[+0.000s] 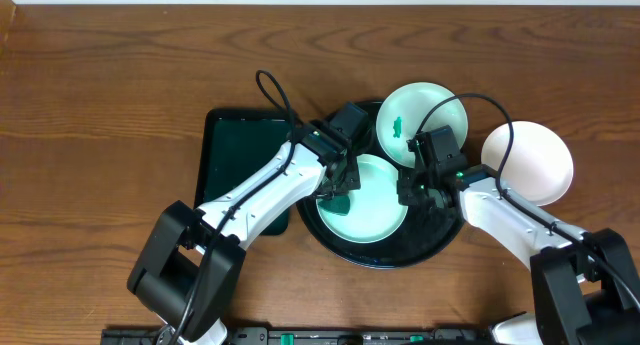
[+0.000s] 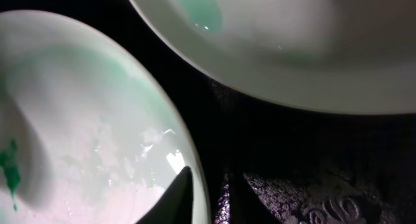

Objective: Clean dirty plates on tray and stack at the side
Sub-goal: 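Carry the sponge with the left gripper onto the tilted pale green plate, then scrub the pale green plate with the sponge in the left gripper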

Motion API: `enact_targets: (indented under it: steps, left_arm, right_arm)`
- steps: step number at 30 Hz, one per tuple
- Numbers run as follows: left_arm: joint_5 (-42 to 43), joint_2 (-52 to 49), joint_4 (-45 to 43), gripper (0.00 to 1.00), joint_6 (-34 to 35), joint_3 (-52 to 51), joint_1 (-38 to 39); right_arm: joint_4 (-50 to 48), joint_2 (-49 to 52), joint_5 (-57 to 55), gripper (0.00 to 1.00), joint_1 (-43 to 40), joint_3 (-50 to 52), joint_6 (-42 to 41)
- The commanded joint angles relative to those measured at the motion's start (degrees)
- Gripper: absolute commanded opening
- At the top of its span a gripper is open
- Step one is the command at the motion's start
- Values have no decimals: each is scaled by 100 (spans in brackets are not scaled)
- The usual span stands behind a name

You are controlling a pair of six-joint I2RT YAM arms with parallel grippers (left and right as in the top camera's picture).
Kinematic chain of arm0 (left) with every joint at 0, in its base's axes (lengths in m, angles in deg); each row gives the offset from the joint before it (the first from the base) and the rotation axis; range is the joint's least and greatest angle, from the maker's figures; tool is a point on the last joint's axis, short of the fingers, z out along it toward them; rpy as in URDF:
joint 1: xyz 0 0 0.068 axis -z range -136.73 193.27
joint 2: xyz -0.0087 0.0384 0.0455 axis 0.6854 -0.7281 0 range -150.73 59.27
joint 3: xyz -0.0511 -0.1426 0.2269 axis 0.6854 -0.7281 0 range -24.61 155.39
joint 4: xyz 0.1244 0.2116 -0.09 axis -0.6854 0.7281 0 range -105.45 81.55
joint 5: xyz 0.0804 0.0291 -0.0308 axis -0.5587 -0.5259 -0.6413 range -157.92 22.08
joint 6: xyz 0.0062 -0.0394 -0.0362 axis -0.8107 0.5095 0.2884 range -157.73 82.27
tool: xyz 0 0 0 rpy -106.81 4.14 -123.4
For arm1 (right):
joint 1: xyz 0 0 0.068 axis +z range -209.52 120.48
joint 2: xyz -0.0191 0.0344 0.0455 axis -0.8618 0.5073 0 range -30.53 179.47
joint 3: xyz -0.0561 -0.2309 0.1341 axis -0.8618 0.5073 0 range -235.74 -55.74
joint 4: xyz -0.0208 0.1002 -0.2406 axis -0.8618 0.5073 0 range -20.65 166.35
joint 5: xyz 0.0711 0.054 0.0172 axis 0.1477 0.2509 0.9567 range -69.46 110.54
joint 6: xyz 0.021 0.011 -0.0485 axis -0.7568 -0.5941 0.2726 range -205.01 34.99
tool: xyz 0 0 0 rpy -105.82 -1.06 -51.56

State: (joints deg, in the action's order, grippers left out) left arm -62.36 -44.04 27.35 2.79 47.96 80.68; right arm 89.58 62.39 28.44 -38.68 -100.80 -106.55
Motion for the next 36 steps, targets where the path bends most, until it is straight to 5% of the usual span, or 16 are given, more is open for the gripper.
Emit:
enact_targets:
  steps: [1, 25, 36]
  left_arm:
    - [-157, -37, -11, 7, 81, -48, 9]
    - [-216, -59, -1231, 7, 315, -1141, 7]
    - [39, -852, -1335, 7, 308, -1139, 7]
  right_arm:
    - [-33, 74, -33, 1, 63, -13, 61]
    - [-28, 74, 11, 1, 66, -13, 179]
    - [-31, 74, 4, 1, 234, -13, 236]
